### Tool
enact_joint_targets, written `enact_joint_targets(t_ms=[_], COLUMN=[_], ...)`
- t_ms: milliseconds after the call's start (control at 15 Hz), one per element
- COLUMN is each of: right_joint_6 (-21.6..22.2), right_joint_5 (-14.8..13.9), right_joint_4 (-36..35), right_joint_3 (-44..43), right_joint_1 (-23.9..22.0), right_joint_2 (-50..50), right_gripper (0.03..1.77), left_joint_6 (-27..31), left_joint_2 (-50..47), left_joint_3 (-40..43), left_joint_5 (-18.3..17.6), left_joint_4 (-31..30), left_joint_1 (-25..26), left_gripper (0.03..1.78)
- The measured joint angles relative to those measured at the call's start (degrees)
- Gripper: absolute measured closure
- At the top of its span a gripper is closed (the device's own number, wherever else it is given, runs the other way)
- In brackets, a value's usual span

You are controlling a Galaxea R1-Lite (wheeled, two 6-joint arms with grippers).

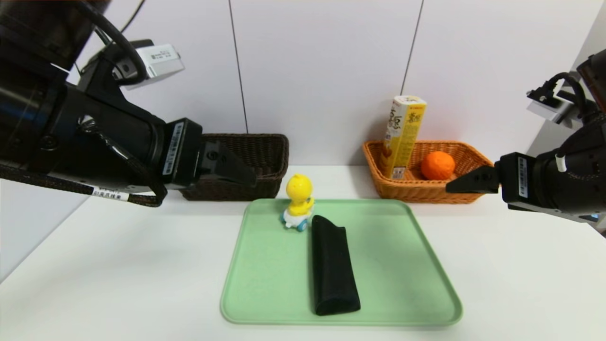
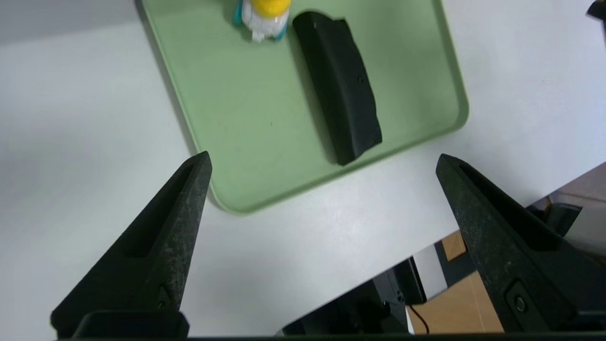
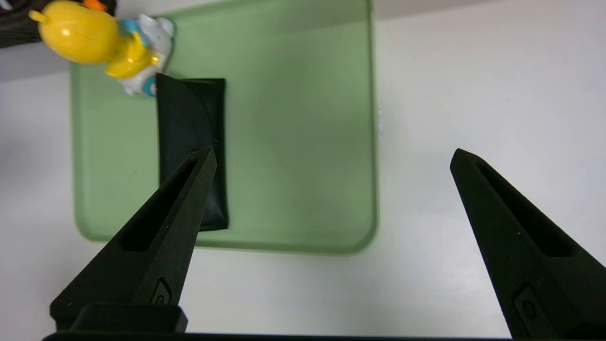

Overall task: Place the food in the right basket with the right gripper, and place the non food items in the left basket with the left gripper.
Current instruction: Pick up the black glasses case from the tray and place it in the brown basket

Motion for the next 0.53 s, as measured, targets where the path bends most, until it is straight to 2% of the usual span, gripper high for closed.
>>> enact_joint_targets(t_ms=[200,400,533], right_joint_6=[0.2,0.2,-0.3], right_joint_5=[-0.7,-0.7,-0.9], right_joint_4=[0.4,0.3,0.3], right_joint_3=[3.0,4.8,5.1], right_joint_1=[-0.3,-1.4,-1.6], right_joint_2=[-0.3,-0.3,-0.4], right_gripper=[0.09,0.09,0.09], left_joint_6=[-3.9,-8.3,-11.1], left_joint_2=[6.7,14.9,20.7], left_joint_3=[-6.8,-13.2,-16.2], left_joint_5=[0.0,0.2,2.2], left_joint_4=[6.6,7.5,7.7], left_joint_1=[-2.2,-5.4,-8.0], left_gripper=[0.12,0.12,0.12])
